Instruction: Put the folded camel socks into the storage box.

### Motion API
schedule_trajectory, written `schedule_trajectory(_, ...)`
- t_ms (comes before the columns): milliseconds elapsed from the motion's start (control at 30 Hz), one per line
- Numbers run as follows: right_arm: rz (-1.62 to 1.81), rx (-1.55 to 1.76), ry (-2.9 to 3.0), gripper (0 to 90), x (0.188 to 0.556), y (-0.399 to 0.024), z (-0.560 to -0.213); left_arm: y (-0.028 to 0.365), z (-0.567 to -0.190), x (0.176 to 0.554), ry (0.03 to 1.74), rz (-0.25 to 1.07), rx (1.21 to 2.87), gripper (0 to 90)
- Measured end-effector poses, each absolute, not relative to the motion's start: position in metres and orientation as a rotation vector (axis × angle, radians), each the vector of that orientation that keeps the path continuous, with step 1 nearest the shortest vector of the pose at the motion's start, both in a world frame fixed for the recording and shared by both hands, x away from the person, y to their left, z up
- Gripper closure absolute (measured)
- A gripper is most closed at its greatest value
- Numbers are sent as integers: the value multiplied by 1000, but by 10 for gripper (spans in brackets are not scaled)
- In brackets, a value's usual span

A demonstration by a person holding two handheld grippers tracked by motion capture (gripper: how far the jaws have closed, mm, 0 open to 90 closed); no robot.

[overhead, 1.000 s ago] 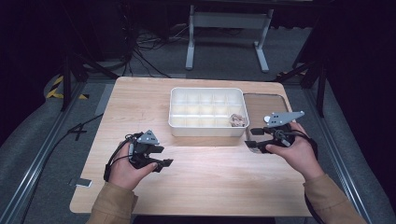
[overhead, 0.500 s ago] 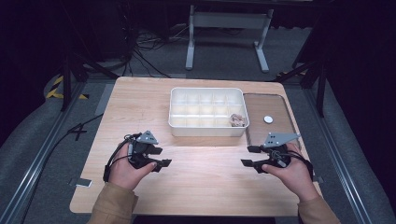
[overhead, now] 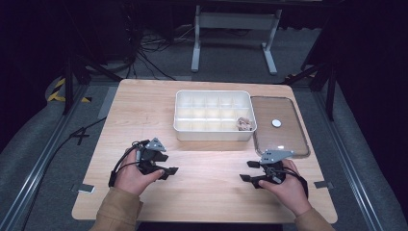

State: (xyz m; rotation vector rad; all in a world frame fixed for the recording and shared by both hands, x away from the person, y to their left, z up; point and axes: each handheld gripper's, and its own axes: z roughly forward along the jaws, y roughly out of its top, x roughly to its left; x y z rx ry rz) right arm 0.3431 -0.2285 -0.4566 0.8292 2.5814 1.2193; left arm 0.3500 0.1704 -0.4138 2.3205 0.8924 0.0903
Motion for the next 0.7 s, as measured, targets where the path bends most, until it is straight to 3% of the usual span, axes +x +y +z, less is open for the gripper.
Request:
schedule_trajectory(367,1150,820,2535,381,339,-223,-484,172,-431,352,901,149,2342,335)
schedule_trajectory(700,1158,804,2519,363,336,-220,-485,174,-441,355,914,144,2354,315)
